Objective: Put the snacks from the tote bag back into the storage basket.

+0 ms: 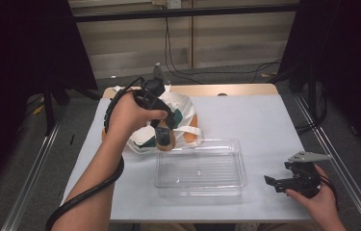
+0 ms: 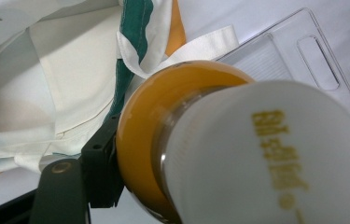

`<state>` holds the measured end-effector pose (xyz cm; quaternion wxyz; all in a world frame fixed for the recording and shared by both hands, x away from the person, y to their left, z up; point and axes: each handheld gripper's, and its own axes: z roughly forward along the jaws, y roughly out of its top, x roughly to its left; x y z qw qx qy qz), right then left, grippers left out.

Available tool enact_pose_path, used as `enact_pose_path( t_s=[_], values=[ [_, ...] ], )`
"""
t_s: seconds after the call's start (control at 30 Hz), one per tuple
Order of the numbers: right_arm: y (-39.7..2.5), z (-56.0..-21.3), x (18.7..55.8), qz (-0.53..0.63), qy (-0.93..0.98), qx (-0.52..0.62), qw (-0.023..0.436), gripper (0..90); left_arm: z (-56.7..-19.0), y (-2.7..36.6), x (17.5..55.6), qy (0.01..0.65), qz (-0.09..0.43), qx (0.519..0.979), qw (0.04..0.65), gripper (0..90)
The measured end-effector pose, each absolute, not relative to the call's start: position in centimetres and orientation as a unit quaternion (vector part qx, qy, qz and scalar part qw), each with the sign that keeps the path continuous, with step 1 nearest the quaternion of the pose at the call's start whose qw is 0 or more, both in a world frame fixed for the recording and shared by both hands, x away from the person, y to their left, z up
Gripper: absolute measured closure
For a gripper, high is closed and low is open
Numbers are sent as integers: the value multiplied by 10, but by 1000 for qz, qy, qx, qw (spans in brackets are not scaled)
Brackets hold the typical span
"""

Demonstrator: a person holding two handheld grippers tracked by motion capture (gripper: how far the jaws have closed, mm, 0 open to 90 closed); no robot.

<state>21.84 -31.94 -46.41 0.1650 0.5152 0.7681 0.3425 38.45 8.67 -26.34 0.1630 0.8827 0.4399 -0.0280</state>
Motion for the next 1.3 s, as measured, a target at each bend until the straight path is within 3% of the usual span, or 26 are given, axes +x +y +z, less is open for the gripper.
enact_pose_path(
  t_s=[1.3],
  values=[
    [-319, -464, 219, 342, 770, 512, 166, 41, -292, 80, 388, 446, -33, 883, 145, 303]
  ],
)
